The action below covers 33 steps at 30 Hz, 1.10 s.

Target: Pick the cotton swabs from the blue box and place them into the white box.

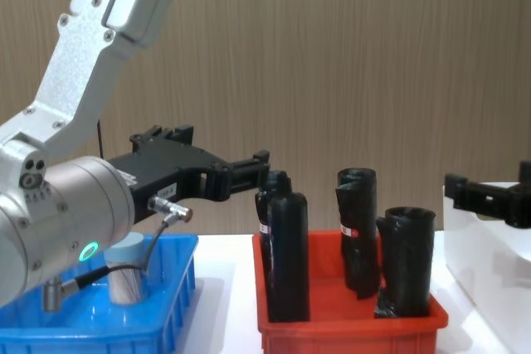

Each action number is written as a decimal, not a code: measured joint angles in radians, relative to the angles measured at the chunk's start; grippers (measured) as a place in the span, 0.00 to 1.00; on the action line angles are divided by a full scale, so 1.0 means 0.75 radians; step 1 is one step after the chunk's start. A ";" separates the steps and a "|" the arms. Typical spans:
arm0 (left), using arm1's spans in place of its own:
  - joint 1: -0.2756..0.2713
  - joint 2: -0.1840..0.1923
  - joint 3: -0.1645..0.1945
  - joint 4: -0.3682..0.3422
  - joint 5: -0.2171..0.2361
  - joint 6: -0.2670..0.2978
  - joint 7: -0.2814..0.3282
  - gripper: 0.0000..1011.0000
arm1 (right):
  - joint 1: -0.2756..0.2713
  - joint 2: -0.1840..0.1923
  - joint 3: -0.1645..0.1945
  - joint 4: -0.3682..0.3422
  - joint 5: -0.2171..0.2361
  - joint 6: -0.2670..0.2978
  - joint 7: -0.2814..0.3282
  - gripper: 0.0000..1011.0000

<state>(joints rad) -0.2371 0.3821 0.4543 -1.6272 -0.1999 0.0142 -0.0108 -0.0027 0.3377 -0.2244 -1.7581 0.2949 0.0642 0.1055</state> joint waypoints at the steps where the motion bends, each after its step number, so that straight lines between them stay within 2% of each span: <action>1: 0.000 0.000 0.000 0.000 0.000 0.000 0.000 0.99 | 0.006 0.000 0.000 0.005 0.002 0.013 0.012 0.99; 8: 0.000 0.000 0.000 0.000 -0.001 -0.001 0.000 0.99 | 0.038 -0.008 -0.001 0.043 0.006 0.056 0.075 0.99; 20: 0.000 0.000 0.000 0.001 -0.001 -0.001 0.000 0.99 | 0.152 -0.050 -0.014 0.188 -0.029 0.111 0.188 0.99; 33: 0.000 0.000 0.000 0.001 -0.001 0.000 0.000 0.99 | 0.253 -0.090 -0.024 0.326 -0.073 0.122 0.242 0.99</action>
<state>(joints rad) -0.2372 0.3821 0.4543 -1.6262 -0.2004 0.0139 -0.0109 0.1872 0.2703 -0.2424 -1.5137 0.2403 0.1555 0.2873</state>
